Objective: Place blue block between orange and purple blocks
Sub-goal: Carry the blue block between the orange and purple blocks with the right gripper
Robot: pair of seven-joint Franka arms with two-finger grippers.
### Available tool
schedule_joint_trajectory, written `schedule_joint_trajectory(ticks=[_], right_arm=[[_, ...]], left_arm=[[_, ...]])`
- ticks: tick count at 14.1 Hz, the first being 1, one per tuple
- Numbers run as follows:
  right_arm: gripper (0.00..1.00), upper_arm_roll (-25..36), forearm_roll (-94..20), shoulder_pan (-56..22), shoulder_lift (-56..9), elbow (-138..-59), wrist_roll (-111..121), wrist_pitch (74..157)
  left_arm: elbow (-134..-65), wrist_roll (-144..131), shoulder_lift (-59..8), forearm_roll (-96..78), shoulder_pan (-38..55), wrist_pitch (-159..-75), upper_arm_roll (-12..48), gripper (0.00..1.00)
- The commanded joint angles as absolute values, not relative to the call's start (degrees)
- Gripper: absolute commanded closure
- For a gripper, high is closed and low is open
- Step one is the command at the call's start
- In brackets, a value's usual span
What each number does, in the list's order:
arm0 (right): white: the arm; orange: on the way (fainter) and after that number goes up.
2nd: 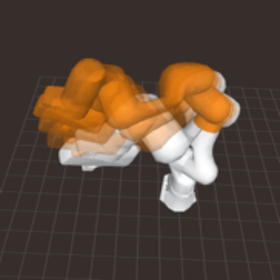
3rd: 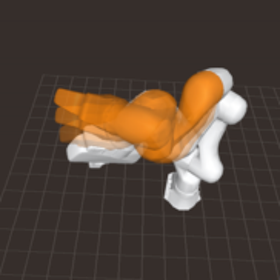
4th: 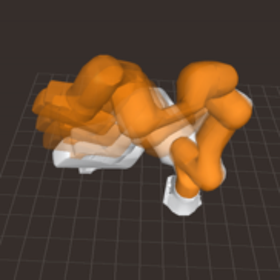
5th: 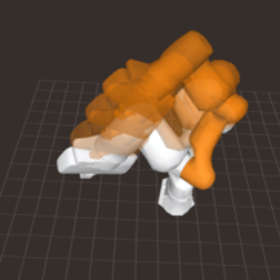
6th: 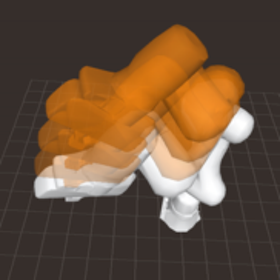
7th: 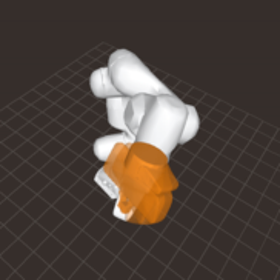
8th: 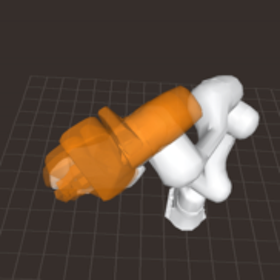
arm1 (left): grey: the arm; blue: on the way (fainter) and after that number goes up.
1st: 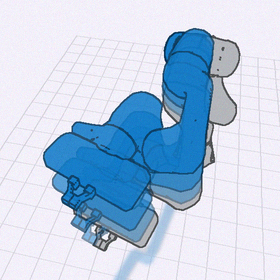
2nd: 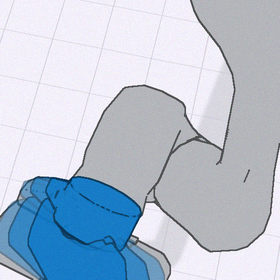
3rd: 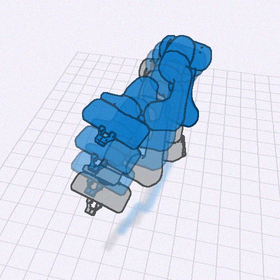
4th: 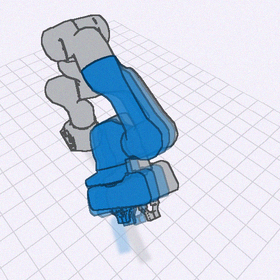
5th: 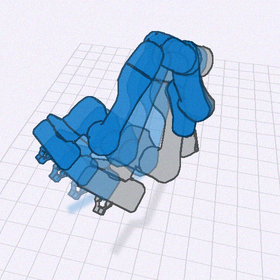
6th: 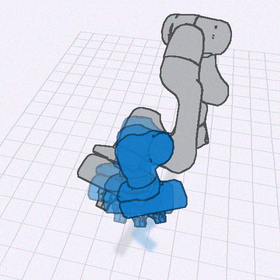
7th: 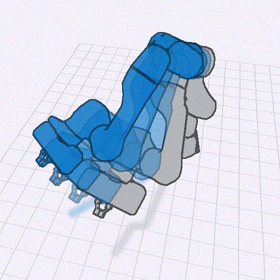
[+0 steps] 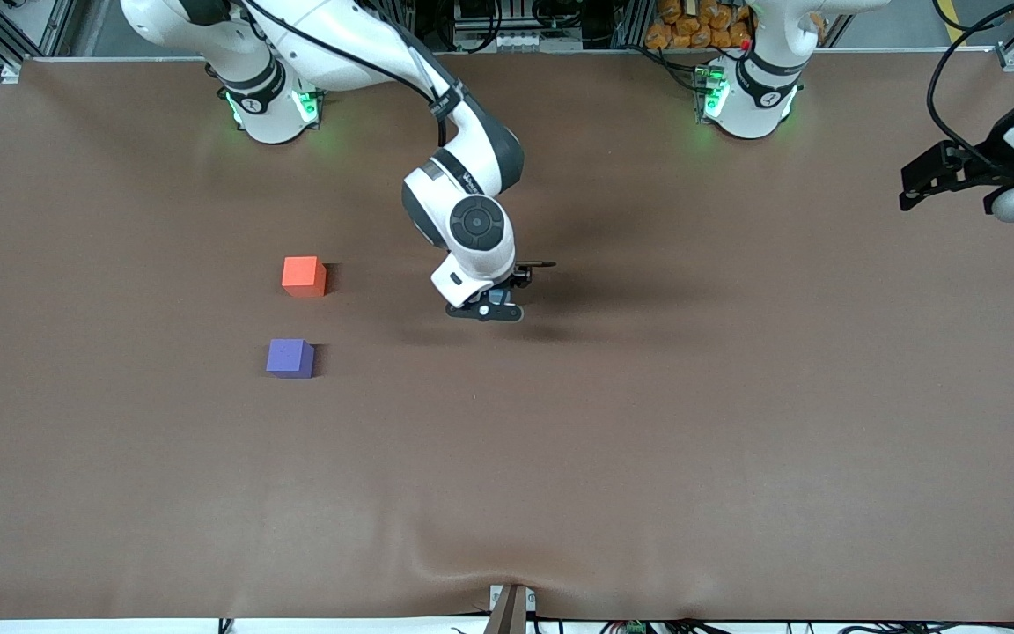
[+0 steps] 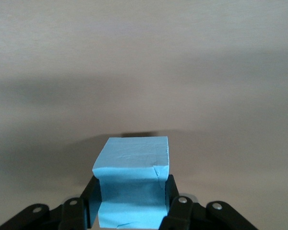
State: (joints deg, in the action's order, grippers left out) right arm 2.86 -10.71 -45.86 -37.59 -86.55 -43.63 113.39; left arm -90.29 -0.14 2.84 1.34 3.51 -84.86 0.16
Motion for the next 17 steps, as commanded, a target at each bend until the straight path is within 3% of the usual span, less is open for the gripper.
schedule_joint_trajectory(ticks=[1,7,12,17], right_arm=[[1.00,2.8,-8.9,-41.6,-33.2,-82.4,-43.5,102.2],[1.00,2.9,-5.9,-26.7,-22.6,-89.4,-22.5,98.2],[1.00,2.8,-5.6,-13.8,-15.9,-106.1,-7.0,109.8],[1.00,2.6,-5.7,-11.2,-14.7,-115.4,-2.3,116.9]], left_arm=[[-90.4,0.8,3.5,1.5,2.7,-84.6,0.4,0.00],[-90.4,0.2,2.5,0.7,2.2,-85.6,0.4,0.00],[-90.4,-0.4,2.0,0.2,1.2,-86.0,0.5,0.00],[-91.1,-0.7,1.5,0.2,1.3,-86.0,2.3,0.00]])
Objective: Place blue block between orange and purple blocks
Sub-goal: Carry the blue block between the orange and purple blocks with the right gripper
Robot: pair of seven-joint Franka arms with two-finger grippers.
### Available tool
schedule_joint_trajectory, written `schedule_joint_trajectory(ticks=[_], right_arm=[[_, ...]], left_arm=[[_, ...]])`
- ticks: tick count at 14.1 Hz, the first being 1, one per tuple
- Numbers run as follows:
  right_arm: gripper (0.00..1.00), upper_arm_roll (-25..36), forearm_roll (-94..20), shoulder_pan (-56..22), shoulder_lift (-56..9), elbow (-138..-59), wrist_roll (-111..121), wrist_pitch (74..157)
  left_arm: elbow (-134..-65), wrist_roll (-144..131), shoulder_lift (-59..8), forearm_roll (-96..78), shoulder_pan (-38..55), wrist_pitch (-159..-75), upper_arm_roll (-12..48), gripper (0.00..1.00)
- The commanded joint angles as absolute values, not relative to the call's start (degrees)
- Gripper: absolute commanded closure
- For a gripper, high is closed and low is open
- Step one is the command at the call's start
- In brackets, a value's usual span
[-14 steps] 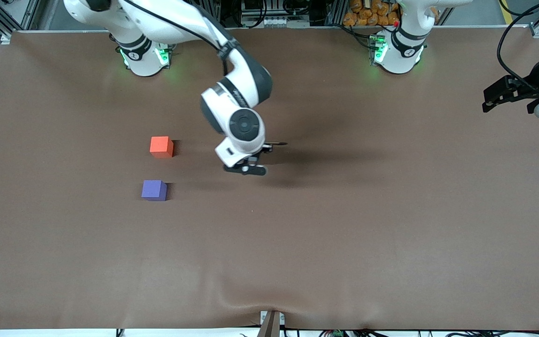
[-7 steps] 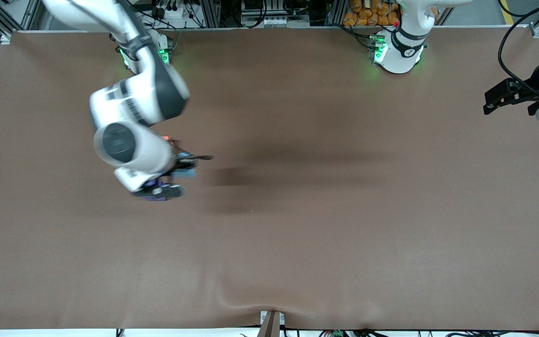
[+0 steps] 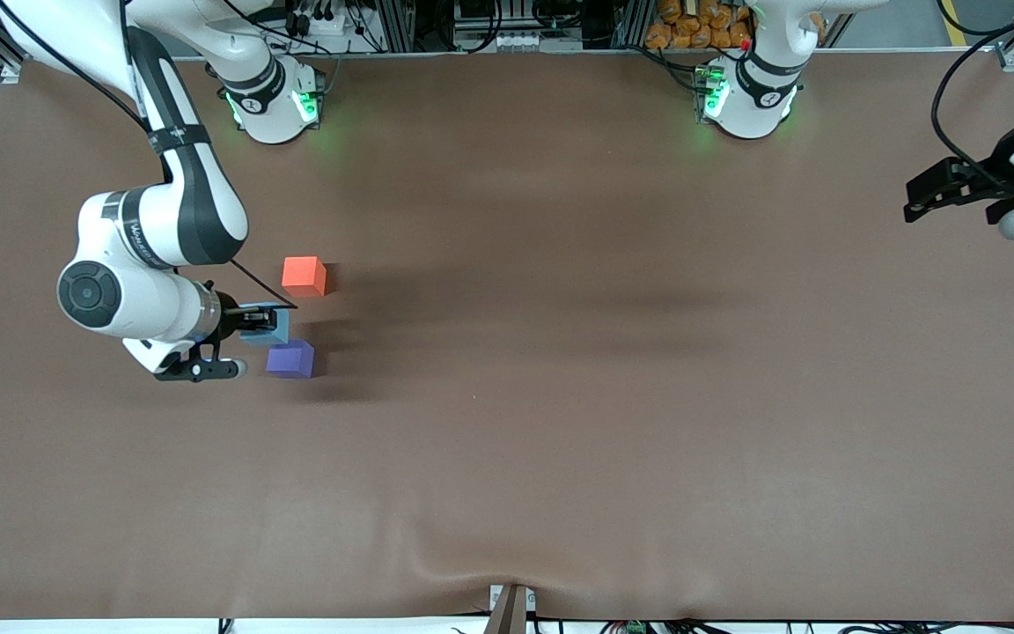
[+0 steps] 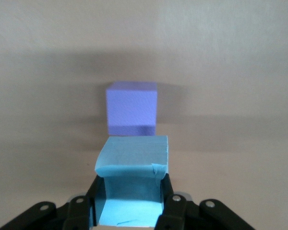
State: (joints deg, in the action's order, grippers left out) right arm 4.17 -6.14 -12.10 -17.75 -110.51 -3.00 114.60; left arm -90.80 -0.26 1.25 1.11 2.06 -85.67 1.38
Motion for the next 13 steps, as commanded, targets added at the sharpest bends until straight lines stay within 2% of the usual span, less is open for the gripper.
schedule_joint_trajectory(ticks=[1,13], right_arm=[[1.00,2.6,-5.7,-11.2,-14.8,-116.5,-2.2,118.0],[1.00,2.3,-9.8,-12.3,-16.5,-124.5,-0.4,129.0]], left_arm=[[-91.1,-1.1,1.5,0.2,1.5,-86.0,2.3,0.00],[-90.9,-1.9,2.0,0.4,0.2,-84.7,5.4,0.00]])
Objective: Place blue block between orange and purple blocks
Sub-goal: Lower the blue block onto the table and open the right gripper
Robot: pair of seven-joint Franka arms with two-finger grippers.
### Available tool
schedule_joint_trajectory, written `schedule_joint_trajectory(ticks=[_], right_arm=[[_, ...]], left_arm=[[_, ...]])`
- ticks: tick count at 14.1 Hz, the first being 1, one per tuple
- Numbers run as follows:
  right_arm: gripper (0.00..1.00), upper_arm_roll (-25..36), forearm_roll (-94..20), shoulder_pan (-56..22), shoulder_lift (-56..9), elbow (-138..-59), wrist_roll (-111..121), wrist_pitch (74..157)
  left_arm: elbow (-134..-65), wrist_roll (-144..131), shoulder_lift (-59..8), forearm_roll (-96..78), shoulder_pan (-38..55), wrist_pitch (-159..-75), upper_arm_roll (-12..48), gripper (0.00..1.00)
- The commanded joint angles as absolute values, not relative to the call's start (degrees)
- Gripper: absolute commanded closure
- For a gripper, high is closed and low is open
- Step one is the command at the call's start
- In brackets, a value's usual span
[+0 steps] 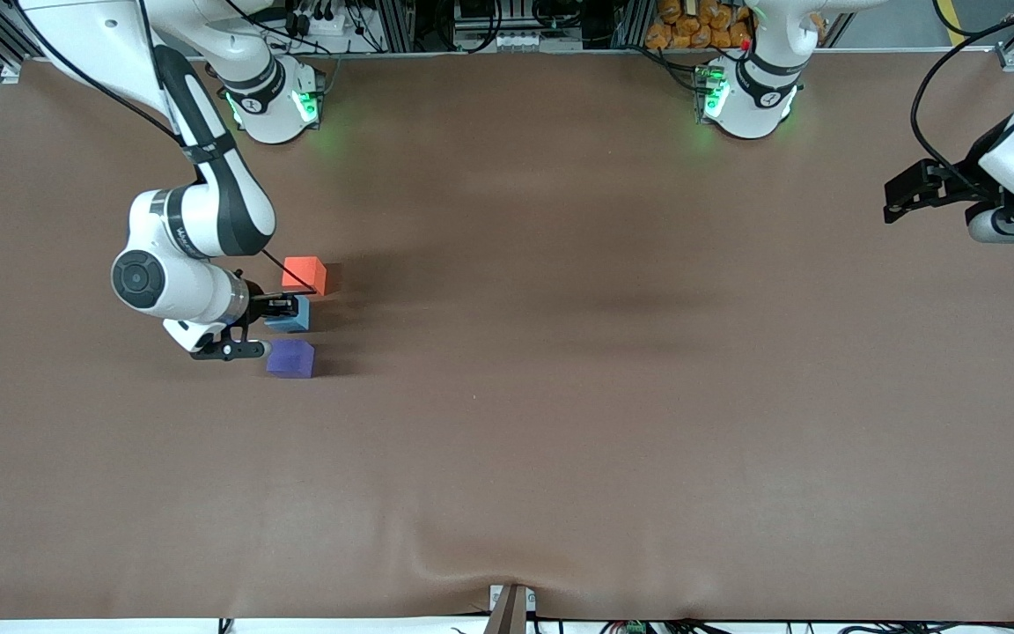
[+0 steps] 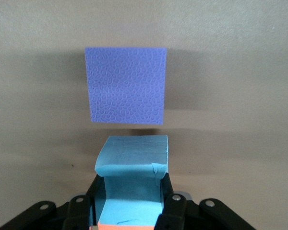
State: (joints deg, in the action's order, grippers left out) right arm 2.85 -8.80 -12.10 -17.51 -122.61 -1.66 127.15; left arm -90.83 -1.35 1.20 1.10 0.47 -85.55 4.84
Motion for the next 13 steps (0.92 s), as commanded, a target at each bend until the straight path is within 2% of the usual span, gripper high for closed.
schedule_joint_trajectory(ticks=[1,13], right_arm=[[1.00,2.3,-9.8,-12.9,-16.8,-124.7,-0.4,130.2],[1.00,2.3,-9.8,-13.4,-18.6,-126.6,-0.3,134.6]], left_arm=[[-90.9,-3.0,2.0,0.4,0.5,-84.6,5.2,0.00],[-89.9,-2.9,1.1,0.6,0.3,-84.5,5.5,0.00]])
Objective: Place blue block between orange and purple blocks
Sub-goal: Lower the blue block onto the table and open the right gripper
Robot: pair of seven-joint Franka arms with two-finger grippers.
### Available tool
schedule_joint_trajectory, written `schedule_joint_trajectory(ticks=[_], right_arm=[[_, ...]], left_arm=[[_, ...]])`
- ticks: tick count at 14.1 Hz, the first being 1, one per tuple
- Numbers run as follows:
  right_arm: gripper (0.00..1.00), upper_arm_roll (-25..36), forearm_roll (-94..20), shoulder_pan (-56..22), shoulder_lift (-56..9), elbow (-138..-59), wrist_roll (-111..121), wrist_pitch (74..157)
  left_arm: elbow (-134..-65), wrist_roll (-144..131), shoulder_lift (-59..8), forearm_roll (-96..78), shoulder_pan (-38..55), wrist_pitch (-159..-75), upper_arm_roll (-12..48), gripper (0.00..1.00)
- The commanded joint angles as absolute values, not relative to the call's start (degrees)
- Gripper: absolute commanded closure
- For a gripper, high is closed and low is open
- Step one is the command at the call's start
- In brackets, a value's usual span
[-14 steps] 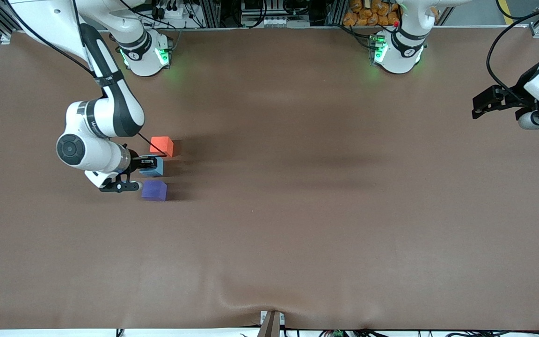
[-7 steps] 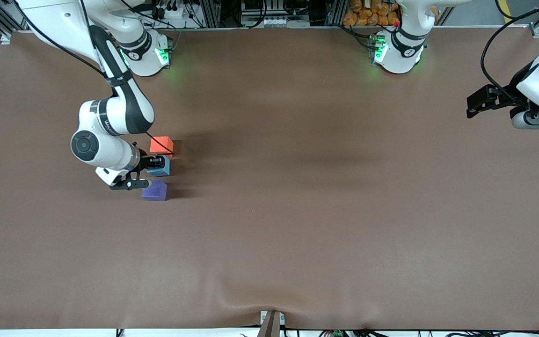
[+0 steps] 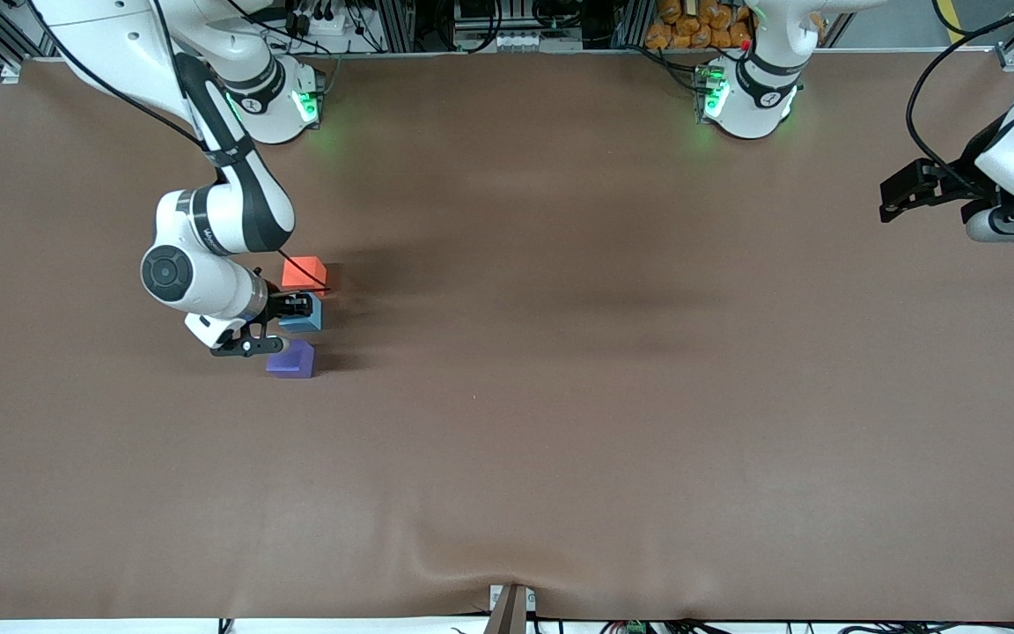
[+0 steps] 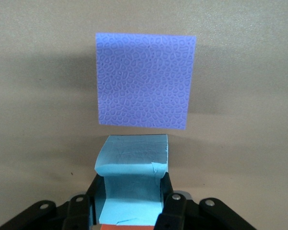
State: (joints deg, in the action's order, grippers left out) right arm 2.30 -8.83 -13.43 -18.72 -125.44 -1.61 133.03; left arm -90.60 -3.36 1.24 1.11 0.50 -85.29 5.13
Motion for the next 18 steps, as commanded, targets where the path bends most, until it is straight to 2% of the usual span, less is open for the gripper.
schedule_joint_trajectory(ticks=[1,3,4,5,6,8,10,13,15,18], right_arm=[[1.00,2.3,-9.8,-13.4,-18.6,-126.6,-0.3,134.9],[0.97,2.3,-9.8,-13.4,-19.2,-126.6,-0.3,135.2],[0.78,2.3,-9.8,-13.4,-19.3,-126.5,-0.3,135.2],[0.20,2.3,-9.7,-13.2,-19.4,-126.5,-0.2,135.2],[0.00,2.3,-9.8,-12.9,-19.6,-126.1,-0.2,135.1],[0.00,2.3,-9.8,-12.8,-19.3,-125.3,-0.4,134.4],[0.00,2.3,-9.8,-12.8,-18.7,-121.7,-0.4,129.2],[0.00,2.5,-9.7,-11.1,-18.7,-107.8,-0.4,111.8],[0.00,2.5,-9.8,-9.4,-18.9,-98.4,-0.4,103.0],[0.00,2.6,-9.7,-7.6,-19.0,-88.2,-0.3,98.0]], left_arm=[[-89.9,-3.0,0.6,0.7,0.4,-84.6,5.5,0.00],[-89.9,-3.1,0.3,0.4,0.4,-84.7,5.5,0.00],[-89.8,-3.1,0.3,0.4,0.3,-84.7,5.5,0.00],[-89.8,-3.2,0.3,0.4,0.3,-84.7,5.5,0.00],[-89.8,-3.3,0.2,0.4,0.4,-85.0,5.5,0.00],[-89.9,-3.3,0.2,0.3,0.3,-85.0,5.5,0.00],[-89.9,-3.2,0.2,0.3,0.2,-85.0,5.5,0.00],[-89.9,-3.2,0.2,0.3,0.1,-85.0,5.5,0.00],[-89.9,-3.1,0.2,0.3,0.1,-85.0,5.5,0.00],[-89.9,-3.0,0.2,0.3,0.1,-85.0,5.5,0.00]])
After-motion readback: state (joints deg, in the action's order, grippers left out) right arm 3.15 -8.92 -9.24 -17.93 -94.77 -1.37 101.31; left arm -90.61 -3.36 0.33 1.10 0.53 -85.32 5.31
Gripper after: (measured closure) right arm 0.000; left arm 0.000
